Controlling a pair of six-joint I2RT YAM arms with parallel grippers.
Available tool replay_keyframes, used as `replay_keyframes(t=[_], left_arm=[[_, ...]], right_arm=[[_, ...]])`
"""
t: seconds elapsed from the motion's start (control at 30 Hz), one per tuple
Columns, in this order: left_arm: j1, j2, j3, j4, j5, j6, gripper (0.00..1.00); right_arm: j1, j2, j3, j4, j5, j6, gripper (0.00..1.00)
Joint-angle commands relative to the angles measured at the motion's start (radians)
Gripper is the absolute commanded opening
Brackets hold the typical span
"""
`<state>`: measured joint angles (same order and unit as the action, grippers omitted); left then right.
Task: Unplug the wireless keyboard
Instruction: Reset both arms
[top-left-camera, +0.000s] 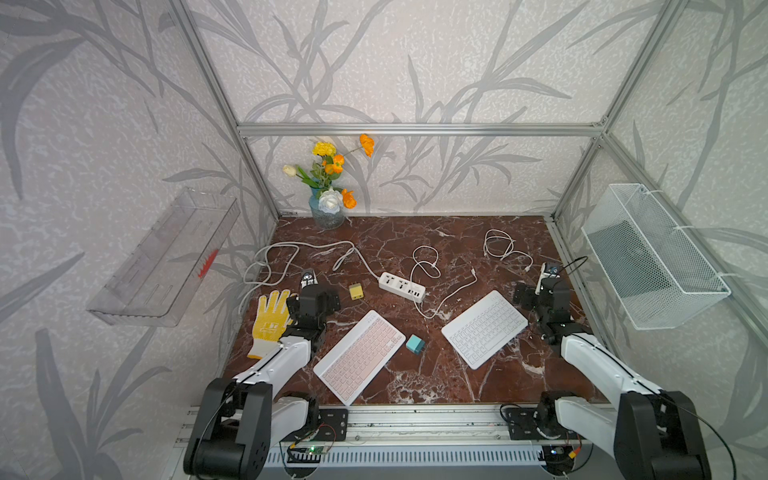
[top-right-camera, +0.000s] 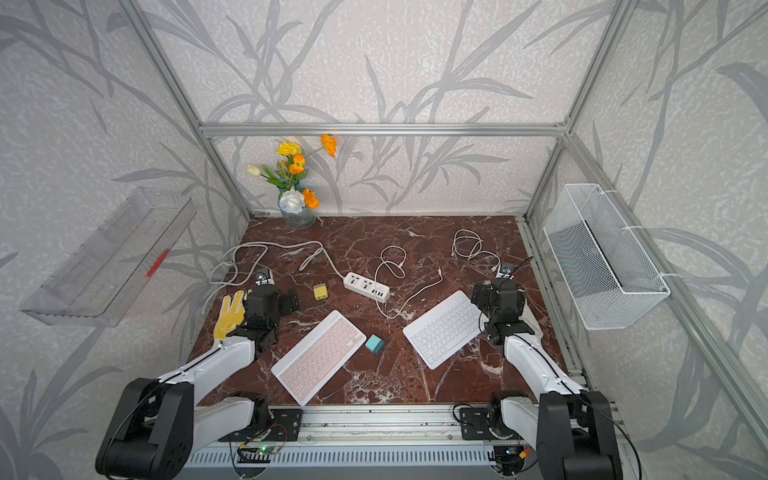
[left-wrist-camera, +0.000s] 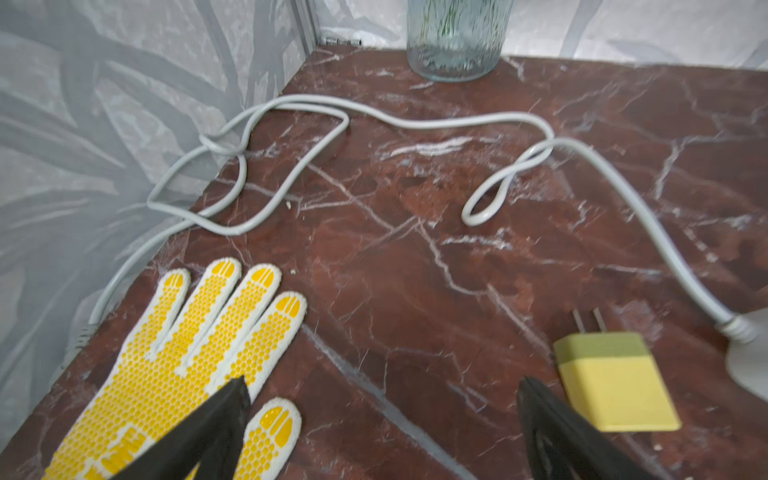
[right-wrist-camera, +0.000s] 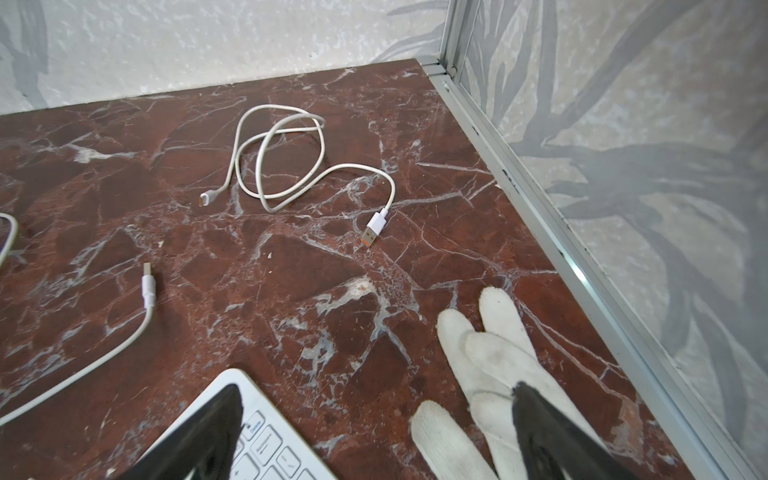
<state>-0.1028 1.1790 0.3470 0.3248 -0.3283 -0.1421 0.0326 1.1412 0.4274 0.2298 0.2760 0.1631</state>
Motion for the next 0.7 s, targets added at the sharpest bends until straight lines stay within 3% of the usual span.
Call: replay_keyframes(t=[0.0,0.2,0.3,0.33,0.43,0.47,0.53,0.6,0.67], left_arm=[[0.001,0.026,-0.017,0.277,0.001,0.060,0.99],[0.009,0.250,-0.070,0.653,0.076,0.186,1.00],[0.014,0.385,-0.071,0.812,0.014,0.165,0.99],[0.018,0.408,-0.047,0.804,0.017,0.169,0.99],[0.079,0.342,0.067,0.464,0.056,0.081,0.99],[0.110,0.353,0.057,0.505,0.108,0.066,0.99],[0.111,0.359,0.052,0.526,0.109,0.070,0.99],[0.111,0.341,0.067,0.462,0.113,0.065,0.99],[0.112,0.353,0.058,0.501,0.113,0.071,0.99]], right_arm=[[0.000,0.089,-0.033,0.200,-0.016,-0.009,1.00],[0.009,0.162,-0.138,0.598,-0.089,-0.102,1.00],[0.067,0.258,-0.168,0.740,-0.101,-0.180,0.99],[0.091,0.306,-0.169,0.795,-0.105,-0.215,0.99],[0.148,0.454,-0.093,0.838,-0.074,-0.291,1.00],[0.120,0.453,-0.064,0.793,-0.099,-0.254,0.99],[0.056,0.372,-0.003,0.528,-0.194,-0.203,0.99],[0.058,0.437,-0.056,0.736,-0.196,-0.210,0.99],[0.058,0.413,-0.041,0.670,-0.196,-0.207,1.00]])
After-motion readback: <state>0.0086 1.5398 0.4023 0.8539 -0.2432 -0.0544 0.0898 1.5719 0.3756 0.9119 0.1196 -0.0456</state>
